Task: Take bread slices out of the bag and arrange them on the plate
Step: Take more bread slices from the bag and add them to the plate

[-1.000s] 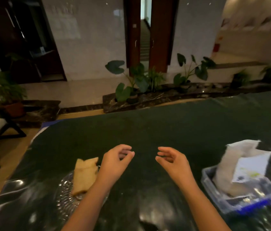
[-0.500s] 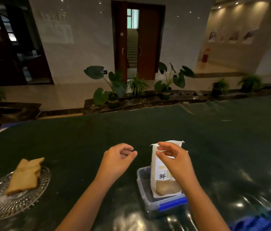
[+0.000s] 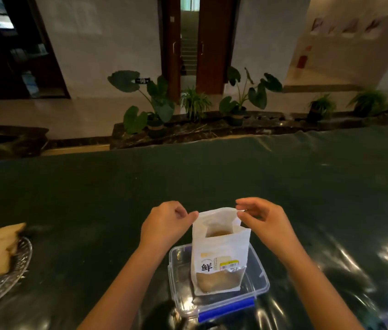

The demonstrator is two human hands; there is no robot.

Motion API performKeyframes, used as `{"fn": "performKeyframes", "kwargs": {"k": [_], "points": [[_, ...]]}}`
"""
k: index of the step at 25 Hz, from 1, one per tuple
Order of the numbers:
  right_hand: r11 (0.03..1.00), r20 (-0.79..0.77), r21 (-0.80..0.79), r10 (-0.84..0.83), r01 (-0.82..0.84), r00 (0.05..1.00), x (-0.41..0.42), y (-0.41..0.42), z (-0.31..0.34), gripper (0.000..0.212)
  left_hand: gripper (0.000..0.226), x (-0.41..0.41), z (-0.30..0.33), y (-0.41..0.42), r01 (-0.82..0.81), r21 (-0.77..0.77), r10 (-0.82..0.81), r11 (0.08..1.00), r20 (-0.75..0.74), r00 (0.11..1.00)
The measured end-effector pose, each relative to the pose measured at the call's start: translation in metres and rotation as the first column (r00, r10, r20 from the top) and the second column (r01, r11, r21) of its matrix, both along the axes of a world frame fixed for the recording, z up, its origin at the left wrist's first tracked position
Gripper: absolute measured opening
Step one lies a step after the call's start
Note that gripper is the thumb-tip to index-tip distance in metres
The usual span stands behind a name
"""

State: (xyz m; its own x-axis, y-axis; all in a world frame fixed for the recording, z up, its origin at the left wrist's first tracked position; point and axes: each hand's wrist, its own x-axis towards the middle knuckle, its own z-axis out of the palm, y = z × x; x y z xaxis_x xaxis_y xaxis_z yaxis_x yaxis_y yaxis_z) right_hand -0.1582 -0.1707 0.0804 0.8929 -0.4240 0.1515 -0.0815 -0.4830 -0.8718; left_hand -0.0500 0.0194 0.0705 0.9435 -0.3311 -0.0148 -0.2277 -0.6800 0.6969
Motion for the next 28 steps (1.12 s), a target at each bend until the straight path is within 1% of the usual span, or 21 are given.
{"fn": "performKeyframes", "kwargs": {"k": [2,4,6,7,9,11,12,13,14,15,17,19,21,23,25,28], "points": [[0.996,-0.044,-0.034,0.080,-0.082,0.996,0.015,-0.010,-0.008,0.022,0.026,0.001,-0.012,-0.013,-0.013,0.128,0.010,0.992,0.029,1.000],[0.974,-0.101,-0.094,0.196,-0.206,0.975,0.029,-0.019,-0.015,0.022,0.032,-0.001,-0.025,-0.026,-0.024,0.237,0.013,0.971,0.045,0.999],[0.924,-0.180,-0.191,0.298,-0.330,0.937,0.042,-0.032,-0.023,0.023,0.037,-0.002,-0.032,-0.039,-0.045,0.314,0.025,0.948,0.066,0.998],[0.881,-0.235,-0.252,0.345,-0.400,0.909,0.047,-0.041,-0.027,0.025,0.039,-0.002,-0.034,-0.045,-0.064,0.344,0.043,0.937,0.067,0.997],[0.752,-0.337,-0.367,0.442,-0.548,0.831,0.053,-0.058,-0.033,0.030,0.043,-0.005,-0.036,-0.054,-0.105,0.387,0.087,0.916,0.065,0.994],[0.564,-0.429,-0.438,0.553,-0.700,0.714,0.057,-0.069,-0.036,0.037,0.043,-0.007,-0.038,-0.061,-0.148,0.414,0.138,0.898,0.055,0.989],[0.470,-0.461,-0.462,0.596,-0.752,0.657,0.059,-0.074,-0.038,0.039,0.039,-0.008,-0.038,-0.065,-0.173,0.411,0.170,0.895,0.043,0.984],[0.400,-0.478,-0.486,0.623,-0.777,0.620,0.060,-0.079,-0.040,0.041,0.031,-0.009,-0.038,-0.068,-0.199,0.395,0.203,0.897,0.032,0.979],[0.356,-0.482,-0.506,0.638,-0.785,0.600,0.061,-0.084,-0.041,0.043,0.024,-0.010,-0.039,-0.068,-0.227,0.372,0.234,0.900,0.027,0.972],[0.328,-0.479,-0.521,0.651,-0.788,0.589,0.062,-0.089,-0.041,0.043,0.020,-0.011,-0.040,-0.067,-0.258,0.346,0.264,0.902,0.029,0.964],[0.295,-0.461,-0.540,0.680,-0.788,0.570,0.061,-0.100,-0.042,0.041,0.025,-0.016,-0.043,-0.061,-0.313,0.276,0.320,0.909,0.020,0.947],[0.278,-0.446,-0.555,0.697,-0.784,0.562,0.059,-0.108,-0.042,0.041,0.026,-0.021,-0.046,-0.053,-0.344,0.171,0.356,0.923,-0.045,0.933],[0.293,-0.433,-0.547,0.702,-0.784,0.565,0.057,-0.114,-0.044,0.040,0.033,-0.024,-0.048,-0.045,-0.377,0.079,0.385,0.923,-0.132,0.914],[0.328,-0.410,-0.544,0.699,-0.772,0.586,0.055,-0.119,-0.046,0.038,0.035,-0.026,-0.049,-0.039,-0.409,0.006,0.400,0.913,-0.215,0.891],[0.345,-0.402,-0.564,0.679,-0.750,0.615,0.056,-0.122,-0.046,0.035,0.034,-0.029,-0.049,-0.036,-0.424,-0.032,0.401,0.905,-0.266,0.877],[0.280,-0.491,-0.595,0.616,-0.754,0.616,0.059,-0.113,-0.041,0.031,0.031,-0.031,-0.047,-0.038,-0.419,-0.018,0.399,0.908,-0.267,0.877]]}}
